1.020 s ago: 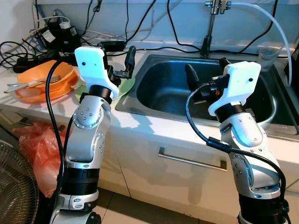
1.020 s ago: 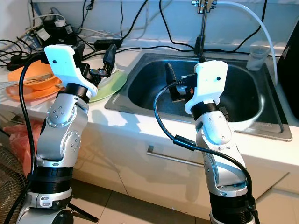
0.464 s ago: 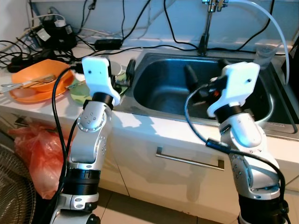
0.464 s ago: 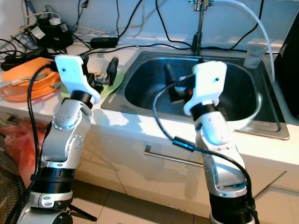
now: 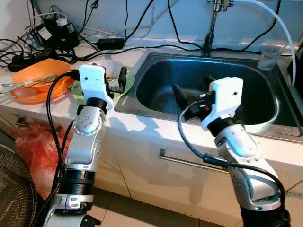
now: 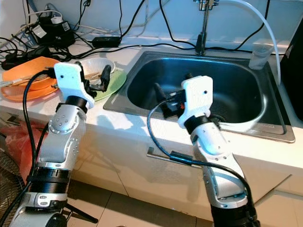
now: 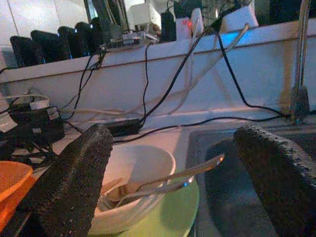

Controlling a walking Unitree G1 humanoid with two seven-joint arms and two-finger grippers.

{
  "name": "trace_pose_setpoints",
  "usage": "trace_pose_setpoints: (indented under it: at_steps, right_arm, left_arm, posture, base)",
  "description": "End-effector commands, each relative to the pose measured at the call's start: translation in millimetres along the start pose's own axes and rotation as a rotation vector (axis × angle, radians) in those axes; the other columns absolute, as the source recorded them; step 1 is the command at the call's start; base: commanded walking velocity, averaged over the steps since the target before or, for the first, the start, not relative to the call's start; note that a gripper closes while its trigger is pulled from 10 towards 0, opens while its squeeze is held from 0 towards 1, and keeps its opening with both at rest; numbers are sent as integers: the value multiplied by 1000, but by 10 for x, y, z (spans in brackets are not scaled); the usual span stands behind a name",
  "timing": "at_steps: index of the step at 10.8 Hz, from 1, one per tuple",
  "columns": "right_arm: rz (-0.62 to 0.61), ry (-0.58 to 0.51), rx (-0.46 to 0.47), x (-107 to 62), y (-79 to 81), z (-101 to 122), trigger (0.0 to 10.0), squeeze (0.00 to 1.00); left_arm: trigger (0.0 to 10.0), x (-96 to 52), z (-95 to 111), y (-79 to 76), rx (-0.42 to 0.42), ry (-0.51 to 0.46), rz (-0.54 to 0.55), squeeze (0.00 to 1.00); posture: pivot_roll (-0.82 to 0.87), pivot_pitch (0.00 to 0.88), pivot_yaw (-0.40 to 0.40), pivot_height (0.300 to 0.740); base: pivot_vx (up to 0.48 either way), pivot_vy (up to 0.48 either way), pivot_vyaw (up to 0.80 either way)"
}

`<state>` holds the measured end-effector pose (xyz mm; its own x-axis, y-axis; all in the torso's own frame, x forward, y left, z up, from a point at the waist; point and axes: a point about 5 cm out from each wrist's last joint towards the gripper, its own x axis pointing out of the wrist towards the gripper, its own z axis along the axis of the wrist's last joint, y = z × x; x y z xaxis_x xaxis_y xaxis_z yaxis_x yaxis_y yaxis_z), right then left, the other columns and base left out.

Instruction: Kitchen organization

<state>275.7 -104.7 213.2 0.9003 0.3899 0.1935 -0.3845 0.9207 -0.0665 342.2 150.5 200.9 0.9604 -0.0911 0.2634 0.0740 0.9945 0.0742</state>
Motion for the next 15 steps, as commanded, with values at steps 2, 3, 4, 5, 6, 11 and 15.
trace_pose_setpoints:
  at_steps: [2, 3, 4, 5, 6, 11, 15]
  right_arm:
    - [98, 7, 55, -26, 159, 4, 10000, 0]
    - [81, -10, 43, -12, 136, 20, 10000, 0]
    - [-15, -111, -9, 19, 14, 172, 10000, 0]
    - [-120, -182, -48, 48, -149, 345, 10000, 0]
    - [-138, -210, -69, 67, -208, 448, 10000, 0]
    - [-163, -260, -107, 119, -252, 568, 10000, 0]
    - [-161, -260, -120, 128, -261, 567, 10000, 0]
  left_arm:
    - [10000, 31, -6, 76, 26, 2, 9, 0]
    - [10000, 46, 67, 70, -7, -24, 12, 0]
    - [10000, 63, 242, 26, -2, -107, -7, 0]
    - [10000, 73, 487, -81, 1, -213, -44, 0]
    - [10000, 70, 609, -154, -9, -259, -66, 0]
    - [10000, -4, 686, -291, -83, -260, -123, 0]
    - [10000, 1, 678, -292, -93, -250, -119, 0]
  posture:
    - [-52, 0, 83, 740]
    - [-51, 0, 81, 740]
    - [-54, 0, 80, 740]
    - [-57, 0, 79, 740]
    - [-60, 0, 79, 740]
    - [-65, 0, 76, 740]
    - [-66, 0, 72, 740]
  base:
    - [0, 0, 0]
    - [0, 0, 0]
    - [0, 0, 0]
    - [0, 0, 0]
    - [0, 0, 0]
    - [146, 0, 0]
    - [434, 0, 0]
